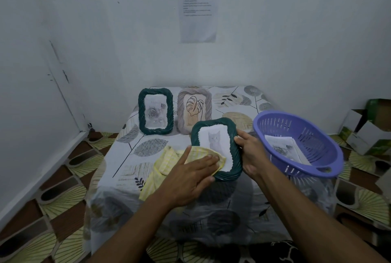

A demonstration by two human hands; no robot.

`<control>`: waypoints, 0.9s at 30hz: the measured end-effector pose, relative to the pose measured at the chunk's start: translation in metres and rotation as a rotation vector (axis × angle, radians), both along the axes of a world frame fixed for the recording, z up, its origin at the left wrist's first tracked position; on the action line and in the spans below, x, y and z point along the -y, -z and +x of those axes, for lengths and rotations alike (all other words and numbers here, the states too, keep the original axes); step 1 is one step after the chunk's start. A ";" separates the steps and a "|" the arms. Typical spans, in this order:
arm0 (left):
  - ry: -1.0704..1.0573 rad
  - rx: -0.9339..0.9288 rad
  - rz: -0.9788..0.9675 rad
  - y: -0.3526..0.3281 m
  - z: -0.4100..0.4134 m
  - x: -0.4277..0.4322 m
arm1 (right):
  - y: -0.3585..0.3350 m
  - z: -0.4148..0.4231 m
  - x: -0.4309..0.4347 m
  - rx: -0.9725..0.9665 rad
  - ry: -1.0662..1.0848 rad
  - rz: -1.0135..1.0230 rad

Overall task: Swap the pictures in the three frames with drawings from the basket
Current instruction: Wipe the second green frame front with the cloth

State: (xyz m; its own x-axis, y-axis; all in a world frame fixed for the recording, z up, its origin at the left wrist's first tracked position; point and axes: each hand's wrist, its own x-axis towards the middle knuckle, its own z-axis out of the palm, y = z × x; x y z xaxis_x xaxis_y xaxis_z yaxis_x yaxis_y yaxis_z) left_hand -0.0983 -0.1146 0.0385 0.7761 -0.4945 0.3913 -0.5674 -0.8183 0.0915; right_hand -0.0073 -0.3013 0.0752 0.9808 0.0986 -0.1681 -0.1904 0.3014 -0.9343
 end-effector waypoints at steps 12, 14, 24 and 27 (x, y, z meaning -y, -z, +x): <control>0.046 -0.035 -0.077 -0.005 0.001 0.003 | 0.000 0.001 -0.004 -0.017 0.003 0.045; 0.052 -0.030 -0.058 -0.005 0.003 0.005 | 0.000 0.001 -0.004 -0.018 0.005 0.037; -0.086 0.061 0.030 -0.004 0.011 -0.011 | -0.001 0.003 0.006 -0.027 0.035 0.040; 0.034 -0.007 -0.023 -0.005 0.005 -0.003 | 0.000 0.004 0.006 -0.021 0.034 0.041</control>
State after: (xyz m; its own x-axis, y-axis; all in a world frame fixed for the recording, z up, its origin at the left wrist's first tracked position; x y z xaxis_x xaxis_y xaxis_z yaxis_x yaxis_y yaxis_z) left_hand -0.0934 -0.1116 0.0432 0.7617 -0.5114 0.3979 -0.5941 -0.7963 0.1139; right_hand -0.0032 -0.3068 0.0751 0.9800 0.0728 -0.1851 -0.1988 0.3456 -0.9171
